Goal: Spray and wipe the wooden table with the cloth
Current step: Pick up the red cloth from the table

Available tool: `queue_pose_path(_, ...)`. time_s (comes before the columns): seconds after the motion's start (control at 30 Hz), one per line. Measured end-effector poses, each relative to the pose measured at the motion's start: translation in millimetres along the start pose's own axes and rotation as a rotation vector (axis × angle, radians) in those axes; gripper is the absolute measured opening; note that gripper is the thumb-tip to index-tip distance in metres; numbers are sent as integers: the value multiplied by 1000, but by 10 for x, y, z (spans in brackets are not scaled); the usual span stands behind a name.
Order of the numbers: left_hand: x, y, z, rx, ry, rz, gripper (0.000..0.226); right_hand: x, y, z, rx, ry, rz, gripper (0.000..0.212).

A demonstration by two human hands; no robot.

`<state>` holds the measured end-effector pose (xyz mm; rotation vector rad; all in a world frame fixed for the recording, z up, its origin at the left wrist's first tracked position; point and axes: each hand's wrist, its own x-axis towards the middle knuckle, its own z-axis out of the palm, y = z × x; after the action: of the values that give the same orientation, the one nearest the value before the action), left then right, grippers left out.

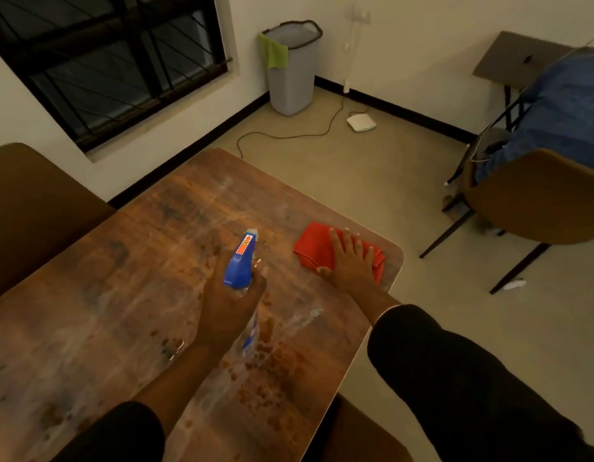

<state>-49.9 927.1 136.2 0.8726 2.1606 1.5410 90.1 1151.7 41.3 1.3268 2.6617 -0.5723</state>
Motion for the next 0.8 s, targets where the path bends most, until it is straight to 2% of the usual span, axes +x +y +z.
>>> queue_pose_path(0.1, 24, -24, -71, -59, 10, 6, 25, 136, -43, 48, -46, 5, 14, 94)
queue_pose_path(0.2, 34, -3, -172, -89, 24, 12, 35, 139, -227, 106, -157, 64, -69, 77)
queue_pose_path(0.3, 16, -16, -339, -106, 23, -10, 40, 35, -448, 167, -105, 53, -76, 65)
queue_pose_path(0.43, -116, -30, -757, -80, 106, -44, 18, -221, -1011, 210, 129, 89, -160, 57)
queue_pose_path(0.53, -245, -23, -1220, -74, 181, -40, 17, -397, -1657, 208, 389, 126, -162, 50)
queue_pose_path(0.63, -412, -57, -1780, -41, 287, -36, 17, -535, -2421, 152, 930, 5, -41, 37)
queue_pose_path(0.7, -563, -102, -2173, -14, 339, -35, 19, -656, -2920, 147, 1241, -124, 58, 39)
queue_pose_path(0.8, -837, -191, -2714, 27, 401, -56, 19, -881, -3535, 249, 1355, -240, 18, 52)
